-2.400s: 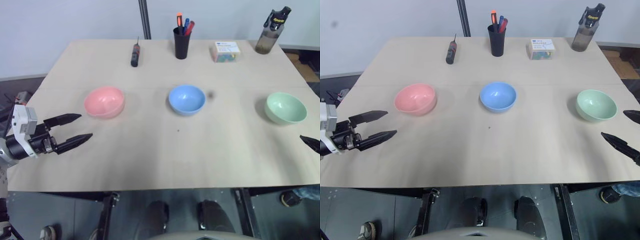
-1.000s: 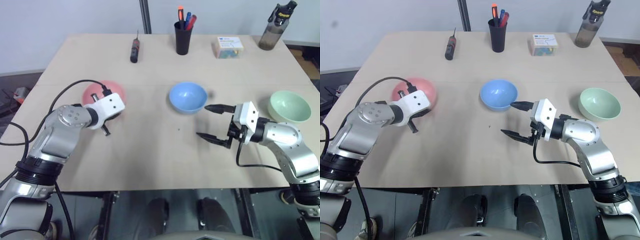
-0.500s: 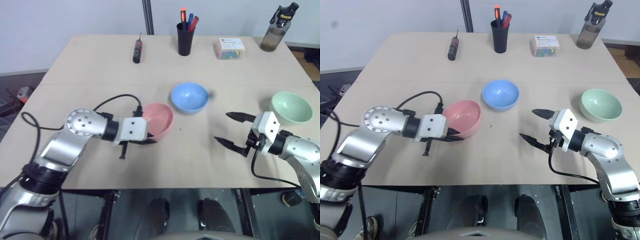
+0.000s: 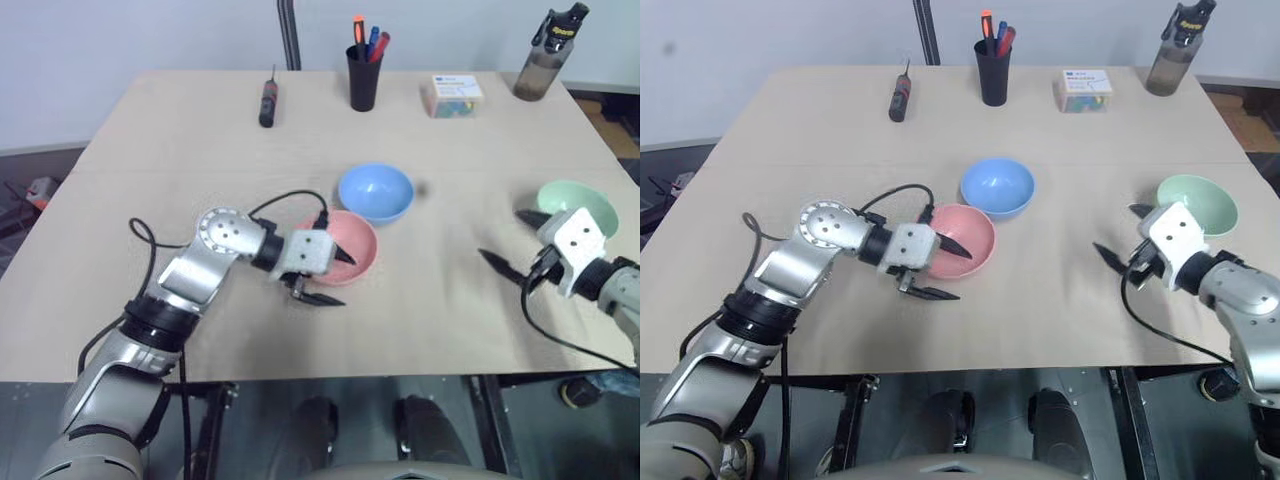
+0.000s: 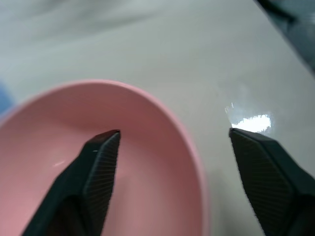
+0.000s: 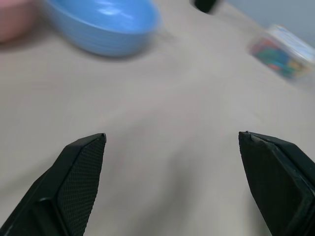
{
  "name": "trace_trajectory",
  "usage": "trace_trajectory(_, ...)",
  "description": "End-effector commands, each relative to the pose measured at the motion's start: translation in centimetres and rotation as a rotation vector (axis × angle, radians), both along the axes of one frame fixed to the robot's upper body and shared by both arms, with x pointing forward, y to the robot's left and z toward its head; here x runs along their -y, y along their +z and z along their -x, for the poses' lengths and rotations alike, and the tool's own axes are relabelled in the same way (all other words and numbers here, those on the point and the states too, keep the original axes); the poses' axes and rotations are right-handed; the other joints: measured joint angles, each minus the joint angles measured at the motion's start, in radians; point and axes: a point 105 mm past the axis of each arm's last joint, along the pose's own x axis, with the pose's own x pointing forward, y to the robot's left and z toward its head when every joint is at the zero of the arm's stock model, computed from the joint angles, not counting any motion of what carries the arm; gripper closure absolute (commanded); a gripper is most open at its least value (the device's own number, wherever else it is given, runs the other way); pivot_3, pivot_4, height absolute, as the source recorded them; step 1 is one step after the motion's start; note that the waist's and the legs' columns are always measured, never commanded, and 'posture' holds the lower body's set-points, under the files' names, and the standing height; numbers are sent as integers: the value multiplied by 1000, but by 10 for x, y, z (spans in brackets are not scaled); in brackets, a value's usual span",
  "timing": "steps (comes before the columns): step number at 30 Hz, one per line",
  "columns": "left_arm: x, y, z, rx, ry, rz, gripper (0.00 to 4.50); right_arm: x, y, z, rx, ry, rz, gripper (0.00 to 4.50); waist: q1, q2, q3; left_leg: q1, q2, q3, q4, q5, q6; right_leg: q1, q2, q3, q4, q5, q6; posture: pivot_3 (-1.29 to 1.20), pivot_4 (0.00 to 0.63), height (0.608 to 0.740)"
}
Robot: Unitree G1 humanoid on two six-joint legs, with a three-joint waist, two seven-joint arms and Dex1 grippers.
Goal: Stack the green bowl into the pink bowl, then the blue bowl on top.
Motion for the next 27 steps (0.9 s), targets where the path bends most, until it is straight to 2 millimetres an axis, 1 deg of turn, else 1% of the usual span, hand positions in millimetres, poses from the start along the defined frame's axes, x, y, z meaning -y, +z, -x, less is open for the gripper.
trace_trajectory(1, -7, 40, 12, -46, 44, 302, 878, 31, 4, -17, 8, -159, 88, 0, 0, 0, 0, 0, 0, 0, 0, 0, 0, 0, 0, 0, 0, 0, 0, 0, 150, 740)
trace_trajectory(3, -17, 41, 14, -23, 88, 345, 878, 42, 0, -26, -29, -217, 75, 0, 0, 0, 0, 1, 2, 1, 0, 0, 0, 0, -1, 1, 0, 0, 0, 0, 150, 740)
trace_trajectory(5, -27, 40, 13, 34, 162, 350, 878, 53, -9, -36, -70, -260, 94, 0, 1, 0, 0, 1, 2, 1, 0, 0, 0, 0, 0, 1, 0, 0, 0, 0, 150, 740)
trace_trajectory(6, -30, 42, 15, 31, 172, 372, 878, 57, -12, -40, -86, -274, 94, 0, 2, 1, 0, 1, 2, 1, 0, 0, 0, 0, 0, 1, 0, 0, 0, 0, 150, 740)
trace_trajectory(7, -33, 45, 18, 33, 179, 390, 863, 61, -14, -45, -97, -289, 81, 249, 2, 1, 0, 1, 2, 1, 0, 0, 0, 0, 0, 1, 0, 0, 0, 0, 150, 740)
trace_trajectory(9, -38, 49, 21, 14, 197, 431, 858, 61, -18, -52, -124, -280, 67, 721, 4, 1, 0, 1, 2, 2, 0, 0, 0, 0, -1, 1, 0, 0, 0, 0, 150, 740)
trace_trajectory(11, -40, 51, 22, 26, 219, 446, 858, 63, -18, -57, -128, -286, 71, 1575, 4, 1, 0, 1, 2, 1, 0, 0, 0, 0, -1, 1, 0, 0, 0, 0, 150, 740)
trace_trajectory(12, -41, 51, 23, 15, 228, 453, 858, 64, -19, -59, -136, -288, 71, 2208, 5, 1, 0, 1, 2, 1, 0, 0, 0, 0, -1, 1, -1, 0, 0, 0, 150, 740)
trace_trajectory(13, -42, 52, 24, 14, 238, 464, 858, 66, -20, -61, -141, -292, 73, 2358, 3, 1, 0, 1, 2, 1, 0, 0, 0, 0, -1, 1, -1, 0, 0, 0, 150, 740)
trace_trajectory(14, -42, 52, 26, 14, 246, 471, 858, 67, -21, -62, -146, -294, 75, 3014, 3, 1, 0, 1, 2, 1, -1, 0, 0, 0, -1, 1, -1, 0, 0, 0, 150, 740)
trace_trajectory(15, -43, 52, 27, 13, 249, 475, 858, 67, -22, -63, -150, -295, 76, 3249, 3, 1, 0, 1, 2, 1, -1, 0, 0, 0, -1, 1, -1, 0, 0, 0, 150, 740)
trace_trajectory(17, -44, 52, 28, 12, 281, 503, 858, 67, -24, -64, -156, -290, 82, 3985, 3, 1, 0, 1, 2, 1, -1, 0, 0, 0, -1, 1, -1, 0, 0, 0, 150, 740)
trace_trajectory(18, -46, 55, 26, 30, 305, 543, 858, 67, -24, -65, -156, -288, 82, 4442, 3, 1, 0, 1, 2, 1, -1, 0, 0, 0, -1, 1, -1, 0, 0, 0, 150, 740)
trace_trajectory(20, -50, 57, 28, 53, 302, 580, 858, 64, -18, -66, -135, -276, 100, 4484, 3, 1, 0, 1, 2, 1, -1, 0, 0, 0, -1, 1, -1, 0, 0, 0, 150, 740)
trace_trajectory(23, -58, 55, 30, 21, 300, 592, 858, 48, 0, -59, -94, -197, 94, 4484, 2, 1, 0, 1, 2, 2, -1, 0, 0, 0, -1, 1, -1, 0, 0, 0, 150, 740)
trace_trajectory(24, -63, 54, 30, 2, 306, 597, 858, 21, 11, -51, -70, -61, 59, 4484, 2, 1, 0, 1, 2, 2, -1, 0, 0, 0, -1, 1, -1, 0, 0, 0, 150, 740)
trace_trajectory(25, -66, 54, 30, -8, 311, 601, 858, 3, 18, -43, -56, 38, 38, 4484, 2, 2, 0, 1, 3, 2, -1, 0, 0, -1, -1, 1, 0, 0, 0, 0, 150, 740)
trace_trajectory(27, -69, 56, 32, -32, 300, 625, 858, -28, 26, -26, -48, 195, 23, 4484, 1, 2, 0, 1, 4, 2, -2, 0, 0, -1, 0, 2, 0, 0, 0, 0, 150, 740)
